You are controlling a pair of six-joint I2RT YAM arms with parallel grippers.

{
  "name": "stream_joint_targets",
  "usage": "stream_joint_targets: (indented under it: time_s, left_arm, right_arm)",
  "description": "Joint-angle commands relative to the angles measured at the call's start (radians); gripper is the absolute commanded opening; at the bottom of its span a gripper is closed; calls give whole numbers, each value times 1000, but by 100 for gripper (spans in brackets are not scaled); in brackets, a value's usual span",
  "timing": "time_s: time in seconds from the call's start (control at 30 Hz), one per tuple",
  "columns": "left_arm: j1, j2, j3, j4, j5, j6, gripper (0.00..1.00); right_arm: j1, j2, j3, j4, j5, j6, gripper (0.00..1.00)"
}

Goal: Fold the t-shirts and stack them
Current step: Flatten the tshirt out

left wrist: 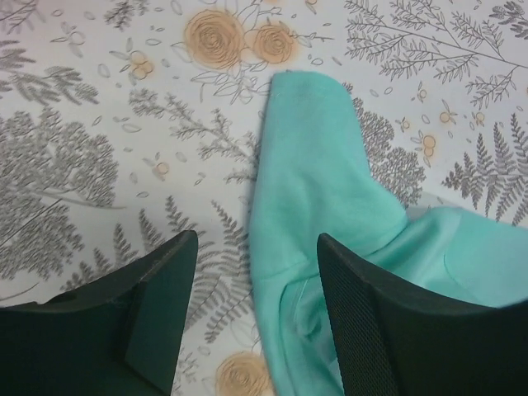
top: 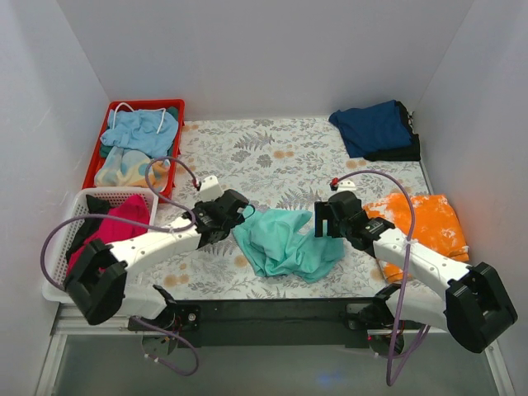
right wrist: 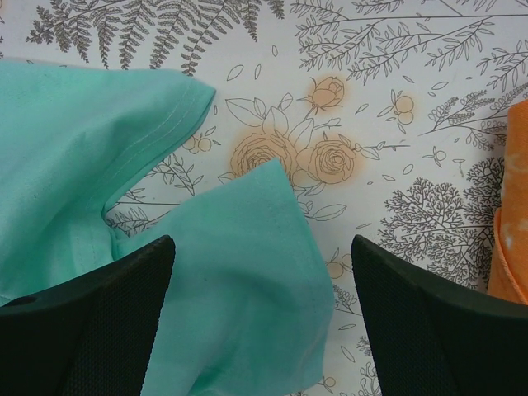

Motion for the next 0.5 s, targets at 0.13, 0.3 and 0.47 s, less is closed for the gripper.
stream_joint_targets:
  time_s: [0.13, 0.3, 0.47]
  left_arm:
    - [166, 315, 118, 191, 244, 91, 52]
    - [226, 403, 127, 246, 280, 117, 48]
    - [240, 454, 141, 270, 306, 142, 31]
  right_arm:
    - [38, 10, 34, 40, 52, 36, 92]
    - [44, -9, 11, 51, 50, 41, 92]
    - [46, -7, 6, 54, 55, 43, 92]
